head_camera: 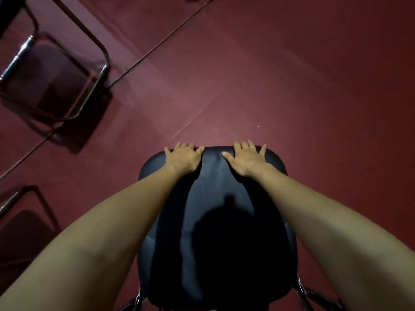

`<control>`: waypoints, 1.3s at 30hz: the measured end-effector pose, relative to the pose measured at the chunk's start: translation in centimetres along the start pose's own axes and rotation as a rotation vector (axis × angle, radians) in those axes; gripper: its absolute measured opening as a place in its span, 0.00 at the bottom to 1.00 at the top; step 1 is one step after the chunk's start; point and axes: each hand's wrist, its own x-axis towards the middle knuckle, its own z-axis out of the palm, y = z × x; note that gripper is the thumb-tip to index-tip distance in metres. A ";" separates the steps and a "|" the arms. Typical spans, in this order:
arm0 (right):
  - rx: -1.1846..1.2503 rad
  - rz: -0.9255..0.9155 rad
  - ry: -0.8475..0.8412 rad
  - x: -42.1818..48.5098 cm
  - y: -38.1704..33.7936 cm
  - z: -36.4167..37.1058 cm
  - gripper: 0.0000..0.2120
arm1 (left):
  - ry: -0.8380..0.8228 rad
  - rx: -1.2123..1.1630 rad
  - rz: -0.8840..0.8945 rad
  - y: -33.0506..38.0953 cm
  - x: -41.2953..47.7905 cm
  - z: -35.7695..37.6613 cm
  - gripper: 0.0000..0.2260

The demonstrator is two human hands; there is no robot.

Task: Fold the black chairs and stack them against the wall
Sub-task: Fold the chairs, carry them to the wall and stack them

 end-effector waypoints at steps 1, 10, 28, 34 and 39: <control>-0.015 0.005 0.044 0.5 -0.1 0.4 0.34 | 0.029 -0.007 -0.038 0.0 0.6 0.4 0.24; 0.019 0.040 0.141 1.5 -0.5 0.0 0.34 | 0.065 0.013 -0.145 -0.1 1.8 0.6 0.30; 0.000 -0.036 0.081 -20.3 -1.1 -4.4 0.36 | 0.133 -0.010 -0.165 2.1 -20.1 -3.5 0.25; -0.007 -0.049 0.042 -28.4 -1.5 -5.8 0.38 | 0.142 -0.028 -0.134 2.5 -28.3 -4.9 0.24; -0.019 -0.026 0.028 -33.2 -2.6 -5.8 0.40 | 0.073 0.010 -0.115 2.4 -32.9 -5.2 0.25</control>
